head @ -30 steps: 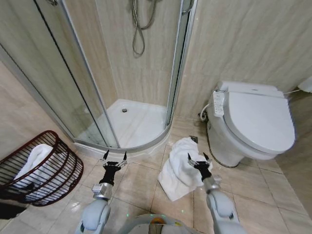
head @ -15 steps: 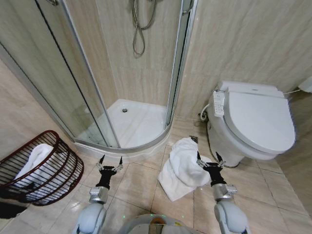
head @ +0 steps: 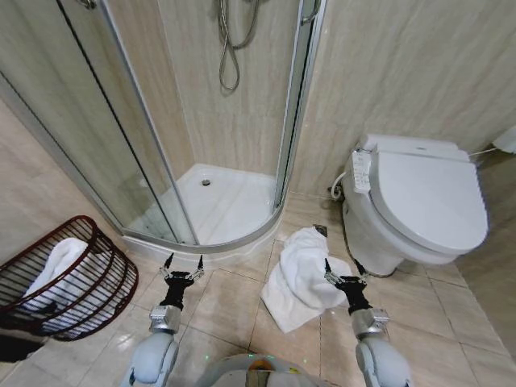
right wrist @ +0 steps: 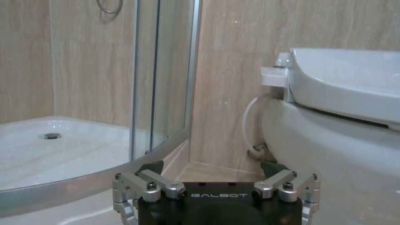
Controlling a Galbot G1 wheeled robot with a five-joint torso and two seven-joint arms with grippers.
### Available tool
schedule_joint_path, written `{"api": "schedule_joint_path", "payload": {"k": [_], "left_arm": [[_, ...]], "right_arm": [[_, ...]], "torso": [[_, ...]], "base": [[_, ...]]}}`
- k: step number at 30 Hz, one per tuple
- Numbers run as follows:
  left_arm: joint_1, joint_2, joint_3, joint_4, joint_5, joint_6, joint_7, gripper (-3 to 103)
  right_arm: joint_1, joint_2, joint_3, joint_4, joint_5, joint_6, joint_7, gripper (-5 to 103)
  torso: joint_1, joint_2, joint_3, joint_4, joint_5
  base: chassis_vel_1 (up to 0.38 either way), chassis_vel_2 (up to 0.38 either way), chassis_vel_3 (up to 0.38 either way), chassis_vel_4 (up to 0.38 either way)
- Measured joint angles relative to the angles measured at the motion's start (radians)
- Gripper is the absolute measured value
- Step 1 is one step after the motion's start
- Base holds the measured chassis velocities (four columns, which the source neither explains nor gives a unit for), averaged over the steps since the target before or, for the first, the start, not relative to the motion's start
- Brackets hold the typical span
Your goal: Discard the used towel into the hamper.
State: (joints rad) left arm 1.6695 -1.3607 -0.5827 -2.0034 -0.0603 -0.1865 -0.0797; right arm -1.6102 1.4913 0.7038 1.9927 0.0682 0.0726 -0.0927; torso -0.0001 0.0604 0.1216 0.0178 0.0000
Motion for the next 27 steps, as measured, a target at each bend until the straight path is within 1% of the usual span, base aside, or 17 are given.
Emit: {"api": "schedule_joint_path", "payload": {"k": [9, 12, 17, 23, 27], "left_arm": [[0.002, -0.006, 0.006, -0.004, 0.002, 0.000, -0.010, 100], [0.007, -0.006, 0.004, -0.009, 0.003, 0.007, -0.010, 100], [0.015, -0.009, 0.004, -0.015, 0.008, 0.011, -0.008, 100], [0.017, -0.011, 0.004, -0.016, 0.011, 0.009, -0.007, 100], [0.017, -0.011, 0.003, -0.018, 0.012, 0.007, -0.005, 100]], "right_arm": [[-0.002, 0.007, -0.005, -0.002, -0.001, 0.006, -0.011, 100], [-0.004, 0.012, -0.006, -0.004, 0.000, 0.010, -0.022, 100], [-0.004, 0.015, -0.007, -0.011, 0.003, 0.019, -0.027, 100], [-0.010, 0.013, -0.006, -0.019, 0.013, 0.039, -0.034, 100], [-0.010, 0.014, -0.006, -0.021, 0.018, 0.042, -0.035, 100]], "torso": [[0.000, 0.000, 0.000, 0.0000, 0.0001], [0.000, 0.000, 0.000, -0.0004, 0.0000], [0.000, 0.000, 0.000, -0.0001, 0.0002], [0.000, 0.000, 0.000, -0.0002, 0.0000], [0.000, 0.000, 0.000, -0.0002, -0.0001]], "base": [[-0.118, -0.117, 0.117, 0.116], [-0.175, -0.171, 0.177, 0.152], [-0.126, -0.129, 0.167, 0.159], [0.008, -0.031, 0.087, 0.085], [0.070, 0.071, 0.020, 0.049]]}}
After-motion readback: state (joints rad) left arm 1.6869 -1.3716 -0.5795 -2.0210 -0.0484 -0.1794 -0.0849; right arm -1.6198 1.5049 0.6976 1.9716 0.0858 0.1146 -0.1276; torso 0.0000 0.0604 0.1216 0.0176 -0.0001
